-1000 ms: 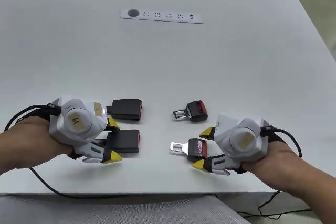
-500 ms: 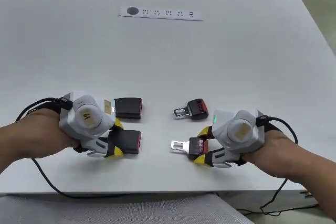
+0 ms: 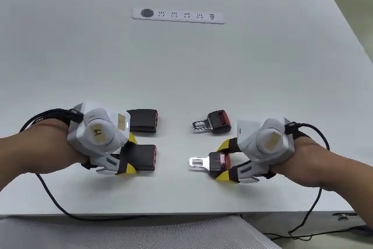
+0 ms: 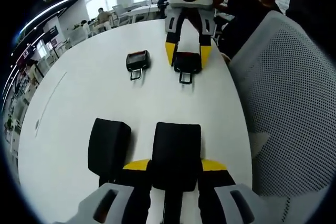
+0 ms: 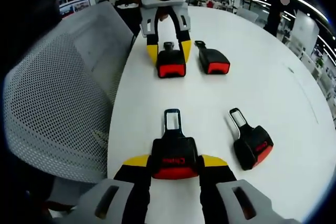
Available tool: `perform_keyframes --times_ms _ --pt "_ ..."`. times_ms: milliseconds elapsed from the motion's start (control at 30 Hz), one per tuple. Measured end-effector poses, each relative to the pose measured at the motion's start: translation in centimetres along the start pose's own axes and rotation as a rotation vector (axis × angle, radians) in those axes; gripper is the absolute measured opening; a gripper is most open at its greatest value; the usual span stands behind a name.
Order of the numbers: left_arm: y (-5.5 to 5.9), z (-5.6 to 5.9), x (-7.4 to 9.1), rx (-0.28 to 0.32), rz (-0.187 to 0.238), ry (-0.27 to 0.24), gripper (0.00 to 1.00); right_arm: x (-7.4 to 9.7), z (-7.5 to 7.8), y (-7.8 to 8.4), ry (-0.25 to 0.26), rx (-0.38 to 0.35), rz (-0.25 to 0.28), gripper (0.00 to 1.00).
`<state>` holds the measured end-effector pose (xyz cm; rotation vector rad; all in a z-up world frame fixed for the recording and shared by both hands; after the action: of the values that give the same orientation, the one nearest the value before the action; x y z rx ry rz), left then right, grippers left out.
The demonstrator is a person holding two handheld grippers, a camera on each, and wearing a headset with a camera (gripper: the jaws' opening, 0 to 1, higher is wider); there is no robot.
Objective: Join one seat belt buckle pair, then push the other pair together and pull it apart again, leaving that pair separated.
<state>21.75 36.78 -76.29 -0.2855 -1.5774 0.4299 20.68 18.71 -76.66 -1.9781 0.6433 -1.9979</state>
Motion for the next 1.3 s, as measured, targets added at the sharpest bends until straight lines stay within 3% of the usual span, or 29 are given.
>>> perform_keyframes --times_ms 167,400,567,800,1300 --pt "0.0 0.0 0.0 0.007 -0.002 -0.004 0.35 0.1 0.0 -0.2 0.009 -0.047 0.010 0.33" --pt "0.1 0.0 -0.1 0.011 -0.024 0.004 0.34 0.0 0.1 -0.2 0.008 -0.006 -0.024 0.32" --pt "0.0 0.1 -0.1 0.013 -0.016 0.006 0.35 -0.2 0.5 -0.2 0.028 -0.037 -0.030 0.33" --pt "0.0 0.0 -0.1 0.015 -0.035 0.004 0.34 -0.7 0.2 -1.4 0.025 -0.013 -0.037 0.32" --pt "0.0 0.1 -0.1 0.019 -0.036 0.005 0.34 -2.4 0.2 -4.5 0.025 0.012 0.001 0.32"
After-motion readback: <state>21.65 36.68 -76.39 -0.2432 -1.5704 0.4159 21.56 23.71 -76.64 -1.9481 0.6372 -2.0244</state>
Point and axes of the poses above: the centre of the closed fingertips' face, and the gripper's own axes: x roughly backward along the fingers, z roughly to its right, y roughly out of its underside, the point moved 2 cm from there along x, roughly backward along the fingers, and after that the axes turned 6 degrees about -z, right-handed, at the moved point
